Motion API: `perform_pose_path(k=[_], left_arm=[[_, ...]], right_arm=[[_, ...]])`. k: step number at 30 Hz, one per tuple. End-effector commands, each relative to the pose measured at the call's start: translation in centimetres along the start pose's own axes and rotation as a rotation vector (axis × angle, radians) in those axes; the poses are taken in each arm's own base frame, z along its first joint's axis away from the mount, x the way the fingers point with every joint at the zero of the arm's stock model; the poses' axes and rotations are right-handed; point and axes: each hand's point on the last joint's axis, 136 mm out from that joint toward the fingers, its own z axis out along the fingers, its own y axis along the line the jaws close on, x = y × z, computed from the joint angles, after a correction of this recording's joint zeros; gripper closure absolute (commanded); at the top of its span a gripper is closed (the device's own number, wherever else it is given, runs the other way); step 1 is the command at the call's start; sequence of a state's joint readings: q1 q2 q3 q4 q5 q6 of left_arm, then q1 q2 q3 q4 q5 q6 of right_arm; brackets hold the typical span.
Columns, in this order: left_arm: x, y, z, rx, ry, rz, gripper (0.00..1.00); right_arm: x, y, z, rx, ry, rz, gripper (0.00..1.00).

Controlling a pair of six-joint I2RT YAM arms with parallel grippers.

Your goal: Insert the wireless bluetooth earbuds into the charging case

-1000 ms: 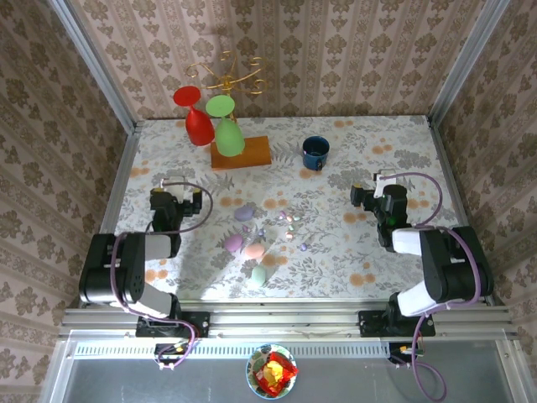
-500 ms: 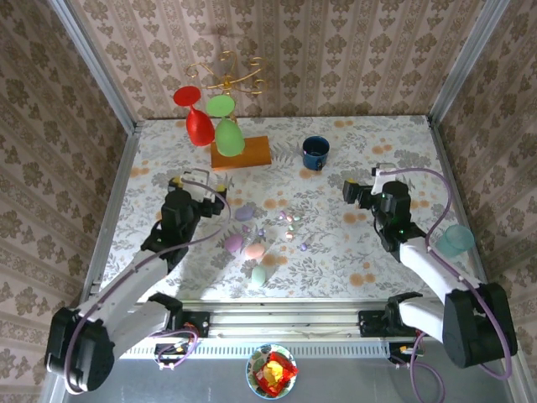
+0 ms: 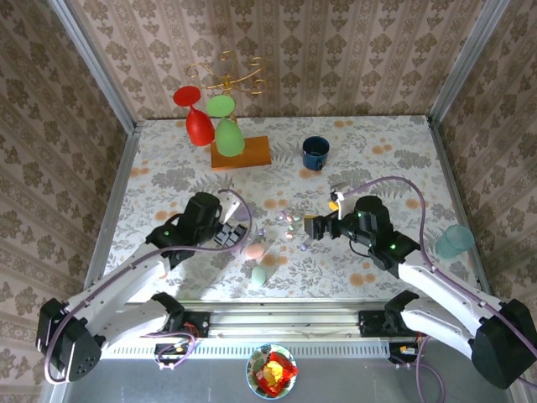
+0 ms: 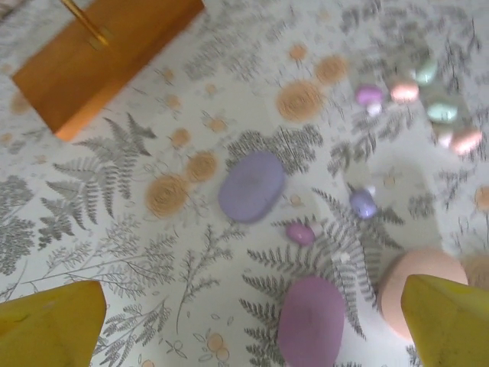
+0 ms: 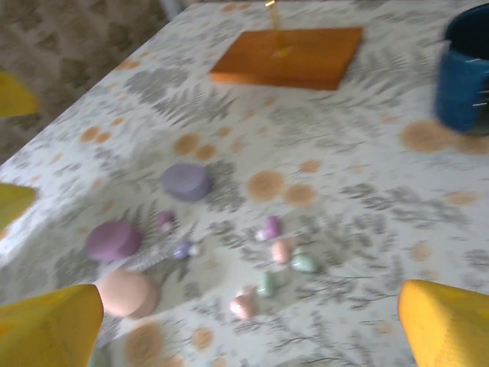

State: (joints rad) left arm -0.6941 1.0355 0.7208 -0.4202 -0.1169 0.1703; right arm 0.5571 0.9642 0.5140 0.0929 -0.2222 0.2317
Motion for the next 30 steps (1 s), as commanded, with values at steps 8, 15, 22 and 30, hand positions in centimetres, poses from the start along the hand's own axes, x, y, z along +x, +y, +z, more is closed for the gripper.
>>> perform_pose_path(k=[8, 15, 22, 30], left_arm=[[6.3, -0.9, 2.9, 0.097, 0.288, 0.173, 0.03], [7.2, -1.6, 4.4, 0.199, 0.335, 0.076, 0.15], [7.5, -2.7, 5.6, 0.272, 0.386, 0.073, 0.15], [8.4, -2.9, 7.1, 0.29, 0.441, 0.079, 0.27]], right_arm=[[2.5, 1.3, 1.9, -0.052, 0.065, 0.026, 0.0], [2.9, 1.4, 2.9, -0.064, 0.089, 0.04, 0.0], [3.4, 1.9, 3.3, -0.077, 0.11, 0.046, 0.0], [1.7, 2.0, 3.0, -0.063, 0.056, 0.062, 0.0]])
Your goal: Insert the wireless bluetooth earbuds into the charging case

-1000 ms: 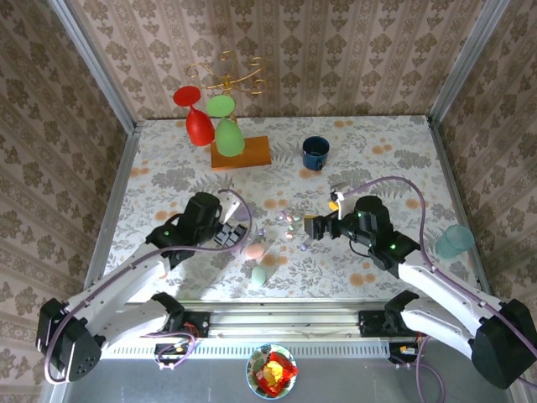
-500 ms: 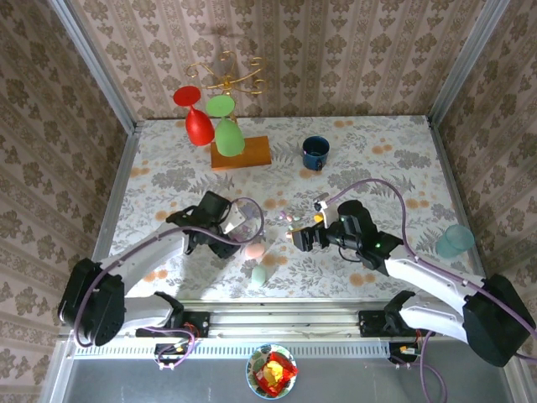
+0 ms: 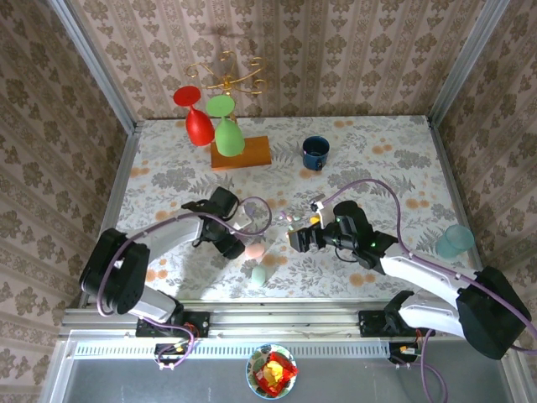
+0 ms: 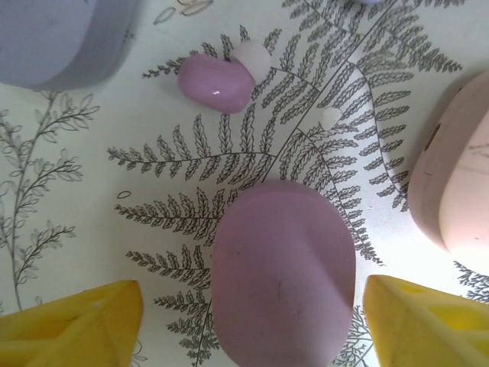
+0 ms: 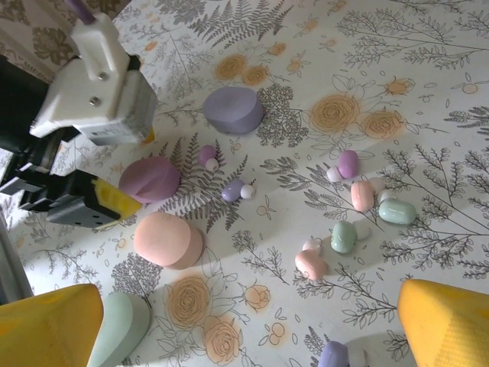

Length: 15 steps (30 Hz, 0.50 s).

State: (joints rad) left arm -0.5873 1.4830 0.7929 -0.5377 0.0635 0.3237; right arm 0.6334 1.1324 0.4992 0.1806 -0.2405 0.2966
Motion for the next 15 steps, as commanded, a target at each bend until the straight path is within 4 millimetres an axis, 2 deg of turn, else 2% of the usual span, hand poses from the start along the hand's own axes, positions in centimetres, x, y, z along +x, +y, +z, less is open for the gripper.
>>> perform_pose_path(k=[1, 8, 10, 15], left_arm=[[-0.4, -0.2, 0.2, 0.035, 0.001, 0.019, 0.28], [-0.4, -0.5, 0.4, 0.064, 0.014, 0.017, 0.58], [-0.5, -0.5, 0.3, 0.067, 0.009, 0.013, 0.66], [-0.7, -0.1, -0.8, 0.038, -0.003, 0.014, 0.66]], right_arm=[[-2.0, 0.7, -0.6, -0.006, -0.064, 0.005, 0.0], [-1.8, 0.3, -1.2, 0.024, -0.061, 0.007, 0.0], [-1.8, -0.5, -1.4, 0.071, -0.067, 0.046, 0.0], [-2.1, -2.7, -2.6, 0.19, -0.108, 0.205, 0.0]])
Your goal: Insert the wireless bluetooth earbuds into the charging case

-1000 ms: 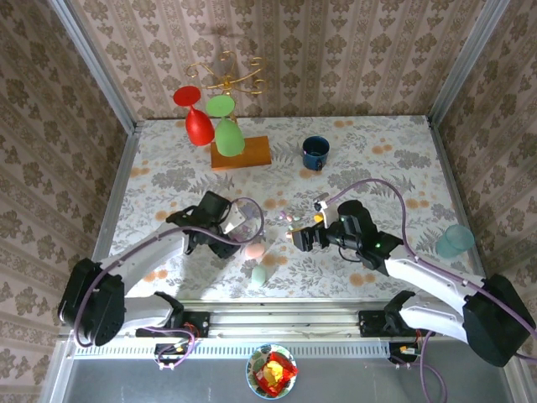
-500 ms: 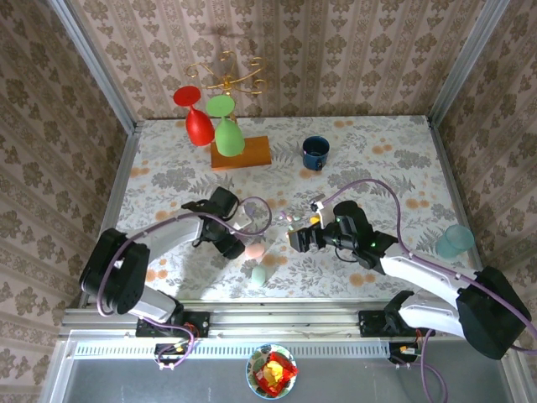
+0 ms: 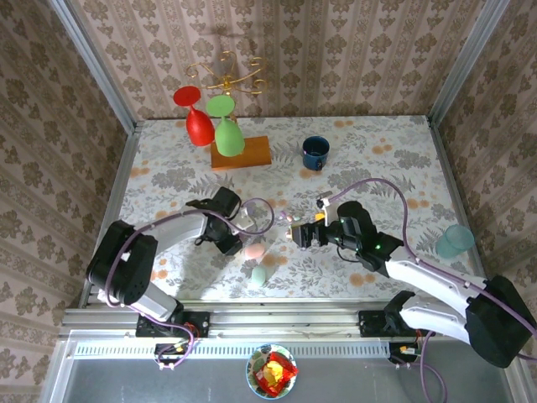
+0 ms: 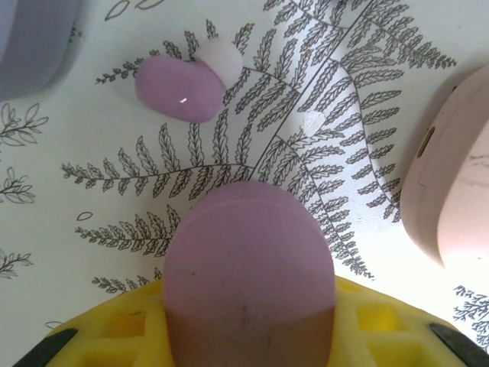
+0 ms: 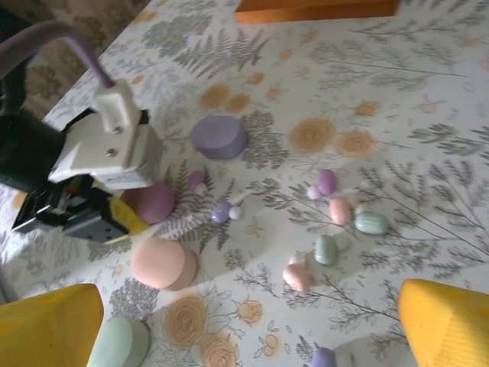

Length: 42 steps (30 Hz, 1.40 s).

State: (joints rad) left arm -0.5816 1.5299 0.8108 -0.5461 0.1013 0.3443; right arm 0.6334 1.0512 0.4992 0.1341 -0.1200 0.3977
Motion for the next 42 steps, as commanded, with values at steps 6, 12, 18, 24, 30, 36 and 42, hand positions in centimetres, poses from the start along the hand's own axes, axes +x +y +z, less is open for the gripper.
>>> perform_pose_path(k=[6, 12, 18, 24, 30, 36, 42], left_arm=[[-3.0, -0.3, -5.3, -0.016, -0.16, 0.085, 0.66], [-7.0, -3.9, -8.9, 0.052, -0.408, 0.32, 0.66], [-9.9, -7.0, -11.3, 0.09, -0.556, 0.467, 0.67], [-11.4, -9.0, -11.7, 0.096, -0.591, 0.551, 0.67], [-12.8, -9.8, -11.8, 0.084, -0.617, 0.589, 0.67], [-13.1, -10.6, -11.6, 0.112, -0.612, 0.615, 0.66], [-13.1, -11.2, -11.2, 0.124, -0.602, 0.63, 0.67]], right_arm=[[-0.8, 0.1, -1.0, -0.017, 0.02, 0.281, 0.0], [-1.2, 2.7, -0.7, -0.21, 0.083, 0.445, 0.0], [-1.4, 5.1, -0.9, -0.352, 0.129, 0.497, 0.12], [-1.6, 5.7, -0.9, -0.374, 0.139, 0.521, 0.27], [-1.4, 6.6, -0.4, -0.404, 0.176, 0.522, 0.36], [-1.0, 7.5, 0.4, -0.436, 0.214, 0.511, 0.4], [-0.2, 7.4, 1.6, -0.43, 0.258, 0.537, 0.42]])
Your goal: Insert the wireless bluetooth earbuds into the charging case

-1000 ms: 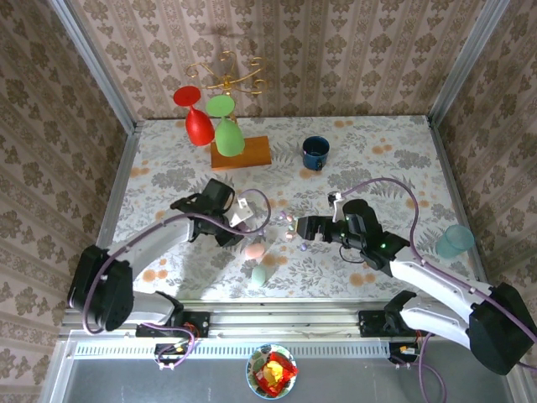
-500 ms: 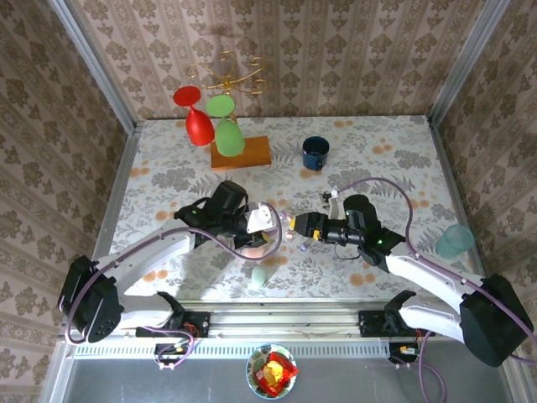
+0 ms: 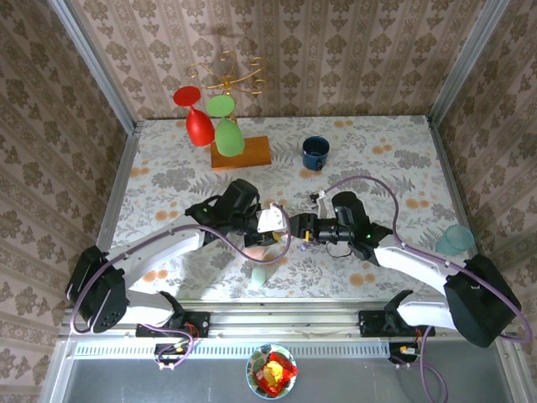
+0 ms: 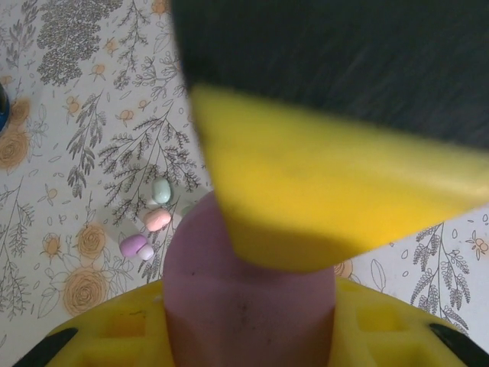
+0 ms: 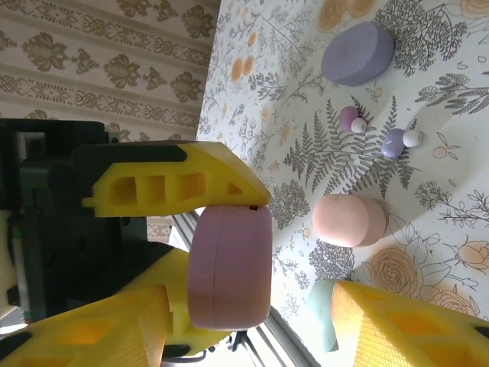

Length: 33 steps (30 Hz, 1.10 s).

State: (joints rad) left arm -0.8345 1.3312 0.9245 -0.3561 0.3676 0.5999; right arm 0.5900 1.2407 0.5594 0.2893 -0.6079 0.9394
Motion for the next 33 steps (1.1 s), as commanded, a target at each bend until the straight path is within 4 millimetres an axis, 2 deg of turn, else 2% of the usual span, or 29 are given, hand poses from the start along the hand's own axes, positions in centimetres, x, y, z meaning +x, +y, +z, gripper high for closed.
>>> perform_pose_path(k=[1, 6, 10, 12, 15, 16, 17, 19, 20, 22, 26, 33], left_arm=[[-1.5, -0.2, -0.3, 0.013, -0.037, 0.04, 0.67], [-1.3, -0.5, -0.4, 0.014, -0.035, 0.058, 0.66], [-1.4, -0.4, -0.4, 0.003, -0.036, 0.063, 0.66], [-1.4, -0.3, -0.4, -0.004, -0.044, 0.061, 0.66], [-1.6, -0.1, -0.5, -0.028, -0.066, 0.047, 0.56], [-1.8, 0.1, -0.6, -0.047, -0.09, 0.032, 0.49], [-2.1, 0.4, -0.8, -0.066, -0.123, 0.014, 0.37], [-3.1, 0.9, -1.4, -0.102, -0.204, -0.024, 0.2], [-3.7, 1.3, -1.8, -0.121, -0.256, -0.046, 0.13], [-4.2, 1.9, -2.6, -0.146, -0.342, -0.102, 0.06], [-5.2, 3.5, -4.2, -0.196, -0.536, -0.19, 0.02], [-6.1, 4.4, -5.3, -0.231, -0.702, -0.196, 0.02]], right_arm=[[-0.4, 1.4, 0.5, -0.045, 0.02, -0.003, 0.44], [-0.3, 0.9, 0.8, -0.033, 0.029, 0.013, 0.58], [-0.2, 0.9, 0.9, -0.034, 0.034, 0.014, 0.74], [-0.3, 1.1, 0.8, -0.042, 0.029, 0.011, 0.76], [-0.5, 1.4, 0.5, -0.049, 0.013, 0.002, 0.76], [-0.7, 1.5, 0.3, -0.05, 0.006, -0.003, 0.77], [-0.9, 1.6, 0.0, -0.053, -0.004, -0.007, 0.77], [-1.4, 1.9, -0.4, -0.062, -0.028, -0.007, 0.77], [-1.7, 2.0, -0.7, -0.075, -0.039, -0.004, 0.78], [-2.2, 2.6, -1.2, -0.112, -0.054, 0.005, 0.79], [-3.6, 3.5, -2.3, -0.201, -0.088, 0.05, 0.82], [-5.7, 5.9, -4.6, -0.37, -0.108, 0.101, 0.84]])
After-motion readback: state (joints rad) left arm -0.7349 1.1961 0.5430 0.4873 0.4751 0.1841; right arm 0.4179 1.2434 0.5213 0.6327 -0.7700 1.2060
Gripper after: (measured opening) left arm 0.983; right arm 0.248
